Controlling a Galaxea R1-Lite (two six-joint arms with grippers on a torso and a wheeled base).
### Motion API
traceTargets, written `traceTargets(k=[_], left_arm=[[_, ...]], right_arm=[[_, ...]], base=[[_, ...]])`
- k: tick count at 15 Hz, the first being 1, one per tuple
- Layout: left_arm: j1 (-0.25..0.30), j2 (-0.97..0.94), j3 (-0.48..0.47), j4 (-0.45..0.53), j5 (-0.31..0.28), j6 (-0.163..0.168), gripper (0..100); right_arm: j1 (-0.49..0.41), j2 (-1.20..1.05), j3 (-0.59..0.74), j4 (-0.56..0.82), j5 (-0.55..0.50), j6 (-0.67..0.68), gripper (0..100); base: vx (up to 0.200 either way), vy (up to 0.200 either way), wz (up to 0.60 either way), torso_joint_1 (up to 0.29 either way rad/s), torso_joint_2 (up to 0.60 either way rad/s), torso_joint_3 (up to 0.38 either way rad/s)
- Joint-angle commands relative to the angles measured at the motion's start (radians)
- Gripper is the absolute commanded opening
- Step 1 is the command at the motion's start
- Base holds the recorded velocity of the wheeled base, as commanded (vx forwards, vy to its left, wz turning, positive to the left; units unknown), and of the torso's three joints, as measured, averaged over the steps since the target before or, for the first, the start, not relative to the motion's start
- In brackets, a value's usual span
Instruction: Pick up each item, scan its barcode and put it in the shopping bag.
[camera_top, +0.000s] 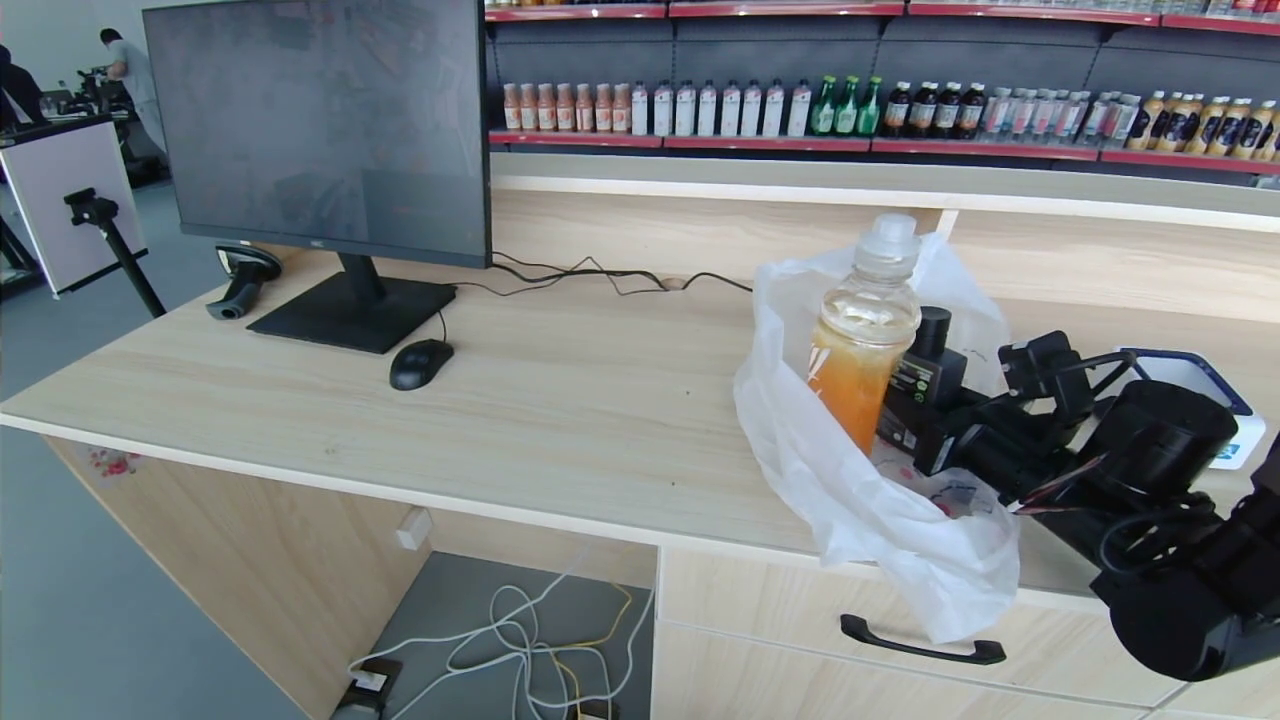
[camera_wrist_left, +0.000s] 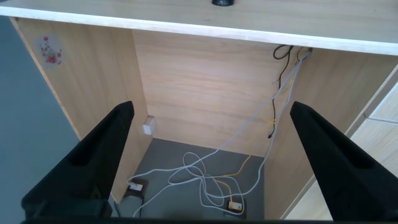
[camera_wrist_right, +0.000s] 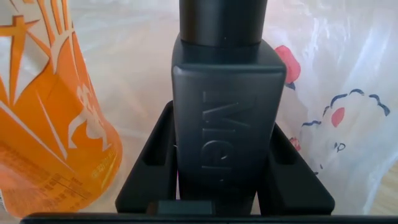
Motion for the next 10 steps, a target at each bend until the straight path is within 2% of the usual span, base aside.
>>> traceTargets(k=[1,6,10], left_arm=[[0.000,0.000,0.000,0.000,0.000,0.000,100],[0.000,0.000,0.000,0.000,0.000,0.000,100],[0.000,0.000,0.000,0.000,0.000,0.000,100]], right_arm=[[-0.001,0.005,0.004,-0.001,0.002,0.001,0],[-0.004,0.003,0.048,-0.001,0.002,0.001,0],[-0.038,0.002,0.033,-0.001,0.000,0.001,0]], base=[[0.000,0.000,0.00,0.000,0.00,0.000],[0.000,0.000,0.00,0.000,0.00,0.000],[0.000,0.000,0.00,0.000,0.00,0.000]])
